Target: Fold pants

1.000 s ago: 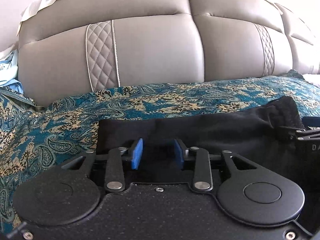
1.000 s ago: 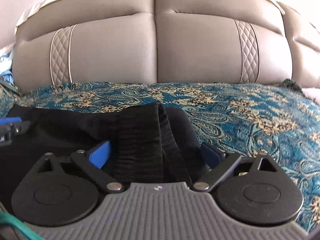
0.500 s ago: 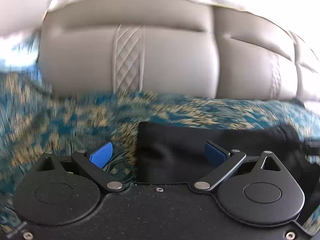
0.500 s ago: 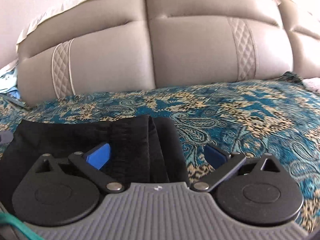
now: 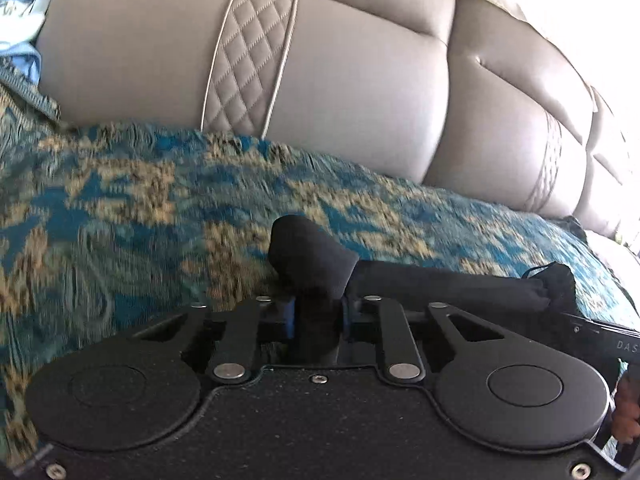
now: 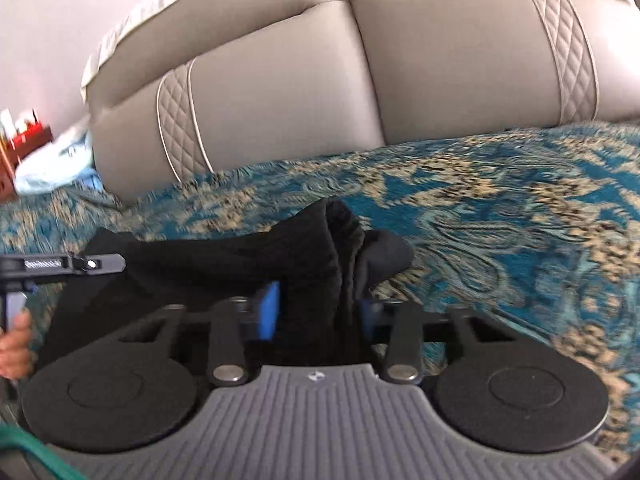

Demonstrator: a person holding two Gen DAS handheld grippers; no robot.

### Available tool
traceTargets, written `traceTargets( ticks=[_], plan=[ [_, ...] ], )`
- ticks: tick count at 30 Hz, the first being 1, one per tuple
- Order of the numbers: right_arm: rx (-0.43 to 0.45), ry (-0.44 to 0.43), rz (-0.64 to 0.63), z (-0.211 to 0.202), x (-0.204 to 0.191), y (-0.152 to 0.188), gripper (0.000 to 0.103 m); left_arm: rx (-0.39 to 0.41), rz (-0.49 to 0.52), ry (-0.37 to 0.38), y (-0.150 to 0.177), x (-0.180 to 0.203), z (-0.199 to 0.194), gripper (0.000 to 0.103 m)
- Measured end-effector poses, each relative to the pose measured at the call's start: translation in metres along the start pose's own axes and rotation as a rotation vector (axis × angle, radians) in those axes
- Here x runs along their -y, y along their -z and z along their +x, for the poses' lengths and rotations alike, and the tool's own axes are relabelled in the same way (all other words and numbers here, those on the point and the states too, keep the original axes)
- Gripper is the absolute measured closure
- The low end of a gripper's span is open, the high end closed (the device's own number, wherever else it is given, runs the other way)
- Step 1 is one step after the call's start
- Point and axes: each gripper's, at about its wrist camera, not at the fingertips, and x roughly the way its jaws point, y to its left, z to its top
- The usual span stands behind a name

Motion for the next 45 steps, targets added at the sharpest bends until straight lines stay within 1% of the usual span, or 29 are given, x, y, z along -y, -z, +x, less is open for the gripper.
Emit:
traceTargets(
  ticks=[1,4,7,9,11,12,13,14,15,16,17,18,19,21,23,24,25,26,28,29,30,32,35,38,41,43,45],
  plan=[
    [0.007,0.004,0.006,0.006,-0.003,-0.004,0.072,0.006,0.009,-0.008,-0.007,-0.001,0.006,0.087],
    [0.034,0.004,-0.009,0.026,-0.015,-0.022,0.075,0.033,0.039,-0.063,-0.030,-0.003,0.026,0.088],
    [0.046,0.001,-0.009,0.056,-0.025,-0.045,0.075,0.041,0.010,-0.115,-0.055,-0.016,0.050,0.088],
    [0.052,0.012,-0.025,0.077,-0.034,-0.059,0.075,0.043,0.017,-0.161,-0.066,-0.020,0.065,0.087],
    [0.049,0.036,-0.037,0.093,-0.041,-0.066,0.073,0.039,0.041,-0.220,-0.071,-0.020,0.078,0.085],
    [0.044,0.056,-0.047,0.100,-0.044,-0.065,0.067,0.033,0.049,-0.243,-0.072,-0.020,0.083,0.081],
    [0.038,0.085,-0.069,0.106,-0.046,-0.063,0.054,0.021,0.054,-0.265,-0.070,-0.020,0.089,0.074],
    [0.037,0.130,-0.105,0.111,-0.049,-0.057,0.047,0.015,0.056,-0.279,-0.068,-0.020,0.092,0.071],
    [0.040,0.154,-0.117,0.113,-0.050,-0.053,0.042,0.015,0.059,-0.289,-0.067,-0.019,0.093,0.066],
    [0.043,0.148,-0.097,0.111,-0.047,-0.055,0.032,0.017,0.067,-0.302,-0.067,-0.017,0.094,0.061],
    [0.044,0.143,-0.083,0.110,-0.045,-0.056,0.028,0.016,0.075,-0.315,-0.068,-0.015,0.094,0.055],
    [0.032,0.153,-0.077,0.110,-0.044,-0.056,0.027,0.014,0.083,-0.332,-0.067,-0.013,0.092,0.044],
    [0.024,0.156,-0.073,0.109,-0.043,-0.057,0.025,0.015,0.091,-0.349,-0.066,-0.011,0.090,0.037],
    [0.052,0.172,-0.087,0.097,-0.048,-0.058,0.021,0.029,0.109,-0.356,-0.064,-0.004,0.080,0.031],
    [0.101,0.180,-0.108,0.080,-0.054,-0.054,0.016,0.059,0.125,-0.338,-0.060,0.003,0.059,0.021],
    [0.119,0.176,-0.114,0.069,-0.058,-0.052,0.013,0.073,0.130,-0.332,-0.059,0.007,0.048,0.014],
    [0.134,0.171,-0.116,0.058,-0.061,-0.050,0.011,0.087,0.139,-0.326,-0.056,0.012,0.036,0.010],
    [0.146,0.167,-0.116,0.048,-0.065,-0.048,0.010,0.099,0.146,-0.322,-0.053,0.017,0.024,0.009],
    [0.162,0.175,-0.126,0.025,-0.073,-0.039,0.002,0.108,0.164,-0.312,-0.043,0.029,0.000,0.005],
    [0.170,0.181,-0.135,0.014,-0.078,-0.033,0.000,0.114,0.169,-0.305,-0.036,0.033,-0.011,0.004],
    [0.182,0.185,-0.140,0.006,-0.082,-0.028,0.000,0.124,0.173,-0.293,-0.026,0.038,-0.024,0.001],
    [0.181,0.198,-0.155,-0.011,-0.088,-0.013,0.000,0.133,0.166,-0.282,-0.009,0.044,-0.044,0.000],
    [0.180,0.250,-0.177,-0.027,-0.097,0.013,0.000,0.106,0.137,-0.275,0.021,0.048,-0.064,0.000],
    [0.163,0.301,-0.186,-0.035,-0.101,0.039,0.000,0.069,0.123,-0.276,0.046,0.045,-0.072,0.000],
    [0.148,0.292,-0.192,-0.038,-0.107,0.057,0.000,0.052,0.107,-0.274,0.069,0.041,-0.075,0.000],
    [0.146,0.285,-0.214,-0.038,-0.110,0.068,0.000,0.019,0.087,-0.280,0.078,0.040,-0.072,0.000],
    [0.135,0.278,-0.236,-0.035,-0.113,0.077,0.000,-0.005,0.090,-0.267,0.085,0.040,-0.068,0.000]
  ],
)
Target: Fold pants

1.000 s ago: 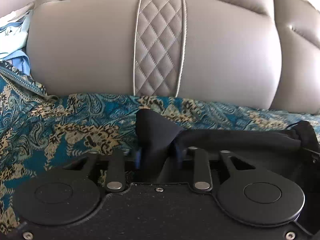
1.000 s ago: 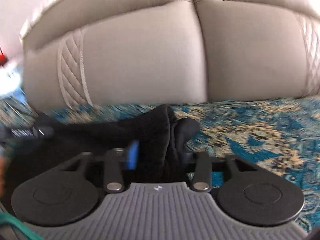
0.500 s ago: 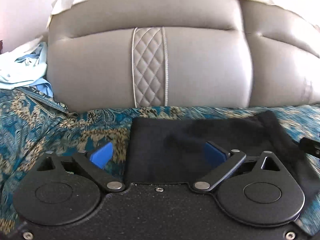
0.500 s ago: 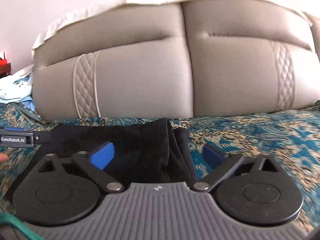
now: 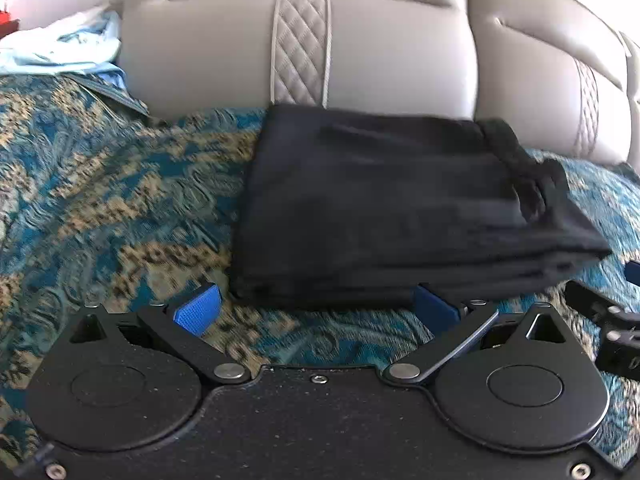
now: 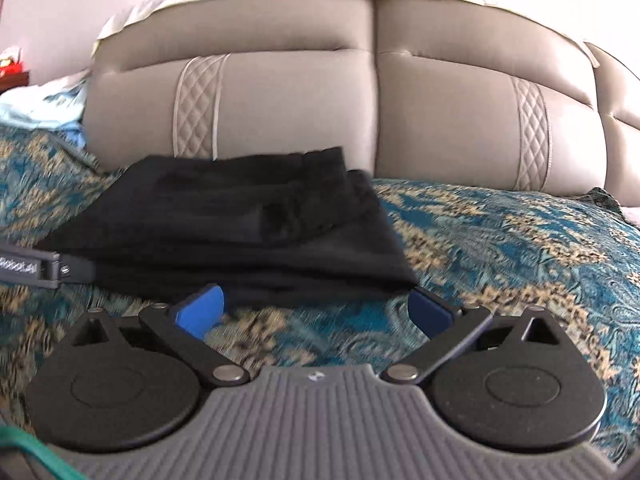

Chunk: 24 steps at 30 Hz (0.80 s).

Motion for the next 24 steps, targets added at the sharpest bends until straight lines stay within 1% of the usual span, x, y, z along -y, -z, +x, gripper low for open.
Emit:
traceTargets(
  ticks=[5,7,15,24],
  plan=[
    [-0.010,0.014,-0.008,0.011,-0.008,0.012,0.000,0.021,0.015,-0.039,0.005,0.007,0.006,0.000],
    [0.005,0.012,-0.008,0.014,-0.010,0.013,0.000,0.033,0.016,-0.042,0.006,0.009,0.006,0.000],
    [0.003,0.007,-0.018,0.014,-0.014,0.015,0.000,0.064,-0.002,-0.050,0.006,0.010,0.010,0.000],
    [0.000,-0.003,-0.020,0.016,-0.014,0.014,0.000,0.059,0.002,-0.048,0.006,0.008,0.010,0.000]
  ],
)
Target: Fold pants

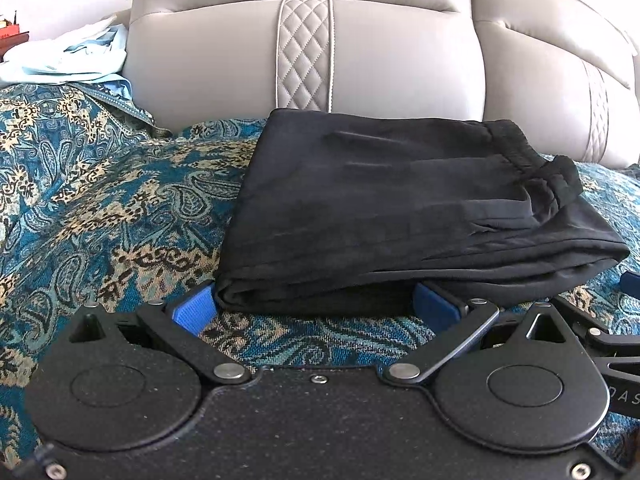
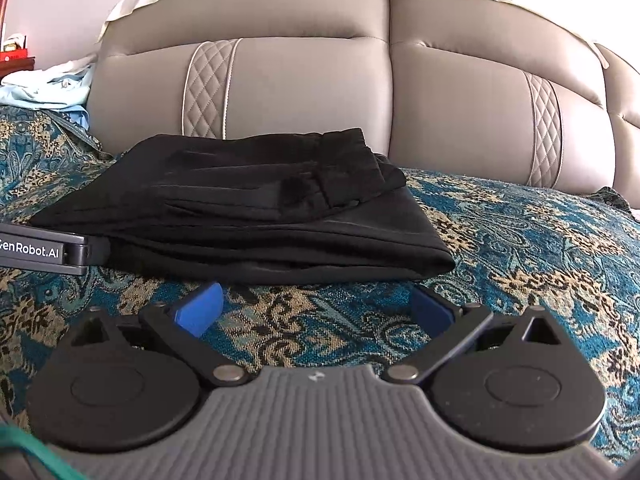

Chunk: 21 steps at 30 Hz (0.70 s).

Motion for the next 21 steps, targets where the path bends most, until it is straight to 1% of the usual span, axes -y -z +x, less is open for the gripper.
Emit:
traceTargets(
  ticks=[12,21],
  plan=[
    [0.000,0.000,0.002,0.0007,-0.0004,0.0000,0.000,-0.005,-0.006,0.009,0.0006,-0.0016,0.0000,0.000],
    [0.000,0.000,0.002,0.0006,-0.0004,0.0000,0.000,0.013,-0.016,-0.010,0.0051,0.0005,-0.0032,0.000]
  ],
)
